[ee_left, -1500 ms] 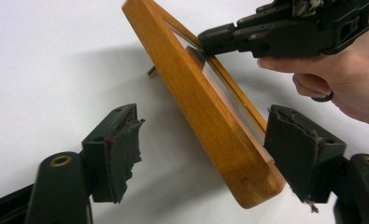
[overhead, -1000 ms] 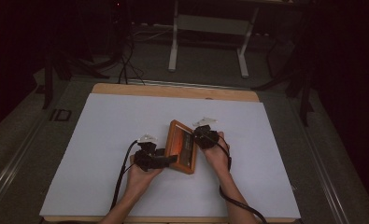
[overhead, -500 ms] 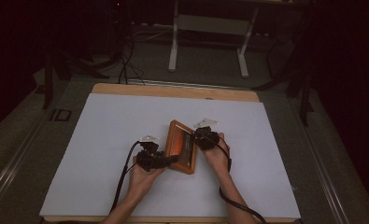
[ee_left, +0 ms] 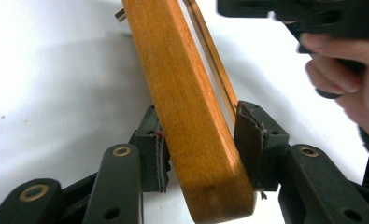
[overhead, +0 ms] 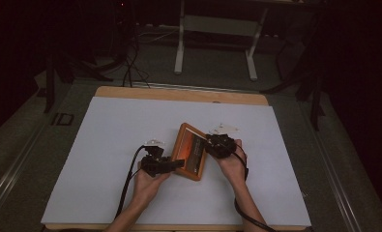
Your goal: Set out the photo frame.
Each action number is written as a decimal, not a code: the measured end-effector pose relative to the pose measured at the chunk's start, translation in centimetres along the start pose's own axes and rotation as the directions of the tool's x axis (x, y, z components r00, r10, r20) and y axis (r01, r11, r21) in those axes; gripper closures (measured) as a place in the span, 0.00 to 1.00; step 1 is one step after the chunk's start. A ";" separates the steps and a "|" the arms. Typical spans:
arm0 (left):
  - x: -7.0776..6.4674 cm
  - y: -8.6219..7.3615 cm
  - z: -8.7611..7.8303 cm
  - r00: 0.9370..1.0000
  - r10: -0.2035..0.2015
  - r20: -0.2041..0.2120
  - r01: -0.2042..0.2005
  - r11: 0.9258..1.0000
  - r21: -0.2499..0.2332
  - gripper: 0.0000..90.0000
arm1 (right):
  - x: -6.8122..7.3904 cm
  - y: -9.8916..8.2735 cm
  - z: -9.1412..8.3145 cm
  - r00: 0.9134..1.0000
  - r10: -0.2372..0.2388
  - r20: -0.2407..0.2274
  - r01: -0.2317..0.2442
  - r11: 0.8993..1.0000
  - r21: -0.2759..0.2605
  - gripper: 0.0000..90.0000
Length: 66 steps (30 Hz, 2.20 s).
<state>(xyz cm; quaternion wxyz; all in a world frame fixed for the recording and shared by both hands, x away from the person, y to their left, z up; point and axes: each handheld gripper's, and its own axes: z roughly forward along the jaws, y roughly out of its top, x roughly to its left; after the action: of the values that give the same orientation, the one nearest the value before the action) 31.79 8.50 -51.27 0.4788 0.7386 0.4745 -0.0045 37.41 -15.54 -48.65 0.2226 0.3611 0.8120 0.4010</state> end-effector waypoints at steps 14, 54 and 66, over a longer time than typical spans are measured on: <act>-2.9 0.8 0.1 0.991 0.135 -0.023 -0.136 0.990 -0.039 0.73 | 1.1 2.8 -6.2 0.998 -0.061 -0.015 0.058 0.985 -0.160 0.65; -9.0 1.9 3.2 0.873 0.488 -0.019 -0.488 0.873 -0.006 0.77 | -3.0 -1.9 -11.0 0.991 0.053 0.124 -0.031 0.984 -0.174 0.99; -8.2 0.6 2.9 0.887 0.460 -0.039 -0.461 0.885 -0.067 0.55 | -3.1 -2.8 -10.1 0.993 0.047 0.109 -0.030 0.988 -0.152 1.00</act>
<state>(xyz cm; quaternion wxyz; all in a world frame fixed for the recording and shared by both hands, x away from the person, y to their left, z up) 28.99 0.63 -48.63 0.4882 0.8117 0.2908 0.1348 31.68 -24.04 -44.84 0.2864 0.3810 0.7585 0.4444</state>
